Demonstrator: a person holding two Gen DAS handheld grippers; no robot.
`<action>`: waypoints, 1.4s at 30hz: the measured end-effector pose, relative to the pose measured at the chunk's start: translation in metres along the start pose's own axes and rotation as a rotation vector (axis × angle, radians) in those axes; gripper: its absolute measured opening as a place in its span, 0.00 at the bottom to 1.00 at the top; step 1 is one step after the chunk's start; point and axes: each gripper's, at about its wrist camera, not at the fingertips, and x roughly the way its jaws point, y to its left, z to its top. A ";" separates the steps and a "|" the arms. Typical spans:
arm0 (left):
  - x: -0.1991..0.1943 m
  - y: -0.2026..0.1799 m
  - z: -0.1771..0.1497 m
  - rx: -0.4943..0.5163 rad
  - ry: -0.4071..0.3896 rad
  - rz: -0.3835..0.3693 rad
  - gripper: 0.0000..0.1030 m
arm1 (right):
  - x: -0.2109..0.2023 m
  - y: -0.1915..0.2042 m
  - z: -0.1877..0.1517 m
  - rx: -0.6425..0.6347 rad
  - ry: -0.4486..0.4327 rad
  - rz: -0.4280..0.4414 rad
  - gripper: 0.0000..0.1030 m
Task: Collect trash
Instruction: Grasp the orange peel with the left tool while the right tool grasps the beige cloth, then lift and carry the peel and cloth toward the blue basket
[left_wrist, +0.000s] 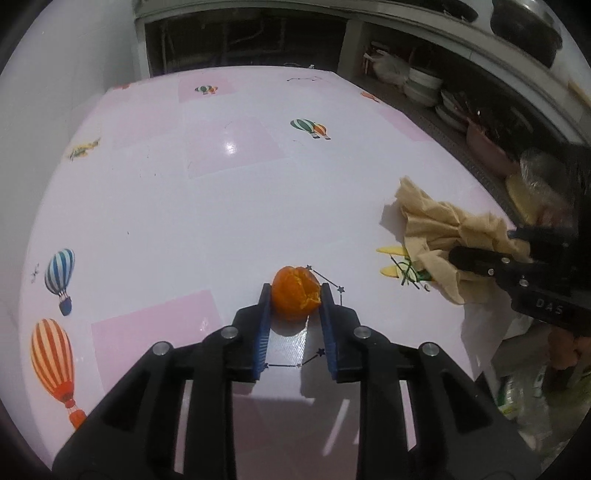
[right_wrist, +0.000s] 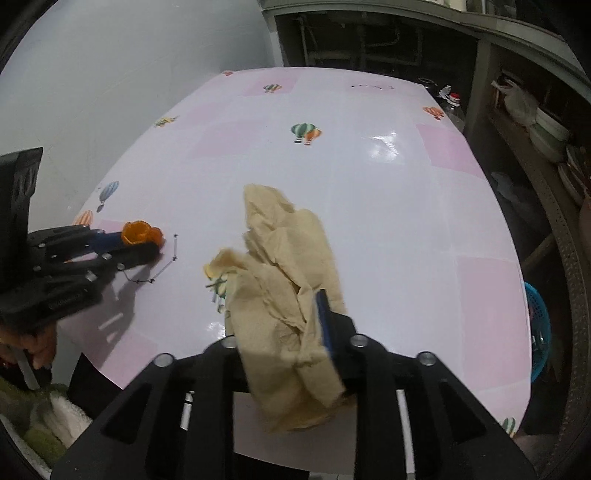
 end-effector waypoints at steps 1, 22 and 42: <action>-0.001 0.000 0.001 0.006 0.002 0.007 0.23 | 0.000 0.002 0.000 -0.008 0.001 -0.002 0.32; 0.000 -0.007 0.007 0.056 0.004 0.099 0.17 | 0.004 0.009 -0.003 -0.051 0.028 0.034 0.68; 0.001 -0.004 0.007 0.053 0.001 0.094 0.16 | 0.013 0.036 -0.008 -0.157 0.048 -0.029 0.86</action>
